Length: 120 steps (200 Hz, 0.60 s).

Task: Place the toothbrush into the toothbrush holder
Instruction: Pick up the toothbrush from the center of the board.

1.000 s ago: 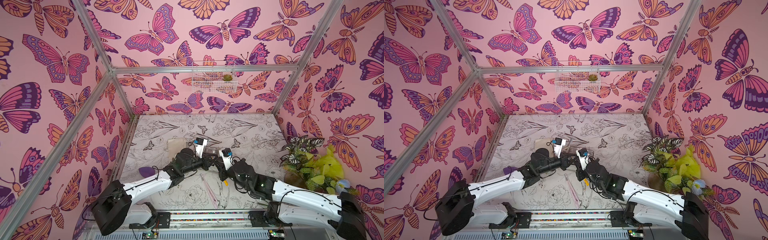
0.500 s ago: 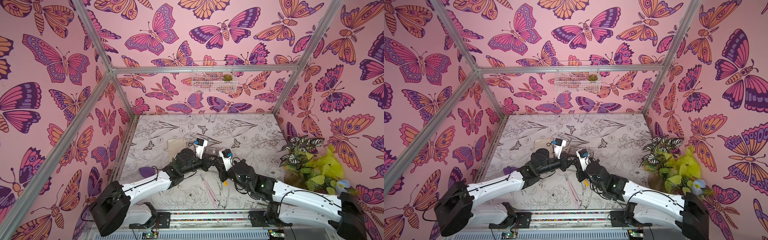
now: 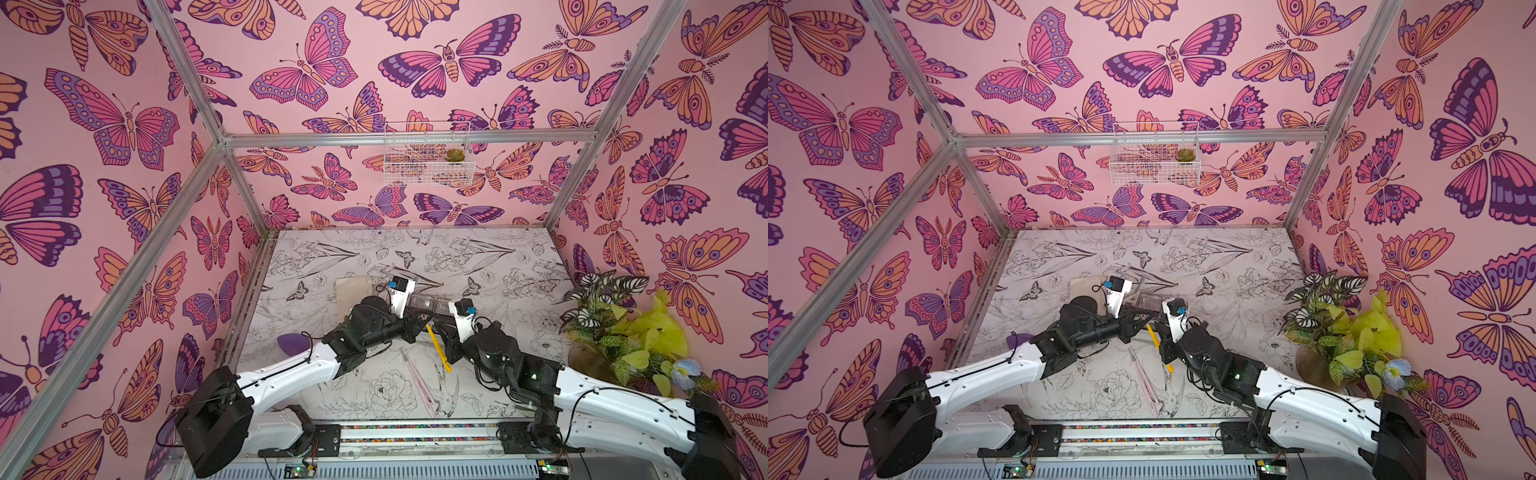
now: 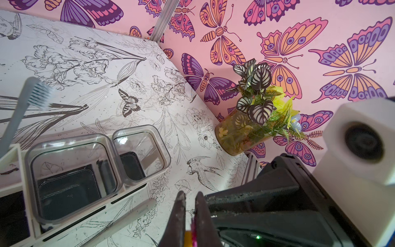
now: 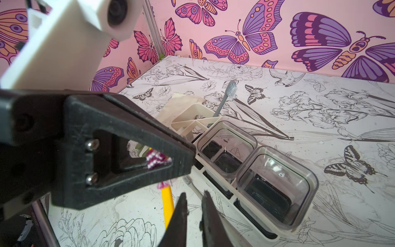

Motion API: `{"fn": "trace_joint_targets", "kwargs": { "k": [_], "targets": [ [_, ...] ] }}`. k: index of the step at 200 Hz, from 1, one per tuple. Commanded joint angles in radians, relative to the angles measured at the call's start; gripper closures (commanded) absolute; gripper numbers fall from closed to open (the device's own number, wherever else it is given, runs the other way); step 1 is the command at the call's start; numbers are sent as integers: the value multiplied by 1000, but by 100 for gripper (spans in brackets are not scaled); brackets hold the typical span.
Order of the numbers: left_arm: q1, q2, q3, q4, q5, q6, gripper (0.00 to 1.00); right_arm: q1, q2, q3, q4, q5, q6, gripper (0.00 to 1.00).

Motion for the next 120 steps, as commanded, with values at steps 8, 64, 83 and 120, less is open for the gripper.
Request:
{"fn": "trace_joint_targets", "kwargs": {
  "k": [8, 64, 83, 120],
  "targets": [
    [-3, -18, 25, -14, -21, 27, 100, -4, -19, -6, -36, 32, 7, 83],
    [-3, -55, 33, -53, -77, 71, 100, -4, -88, -38, -106, 74, 23, 79],
    [-1, -68, 32, -56, -89, 83, 100, -4, -128, -55, -125, 81, 22, 75],
    [2, -92, 29, -58, -107, 124, 100, -4, -208, -66, -207, 134, 28, 64]
  ]
}}
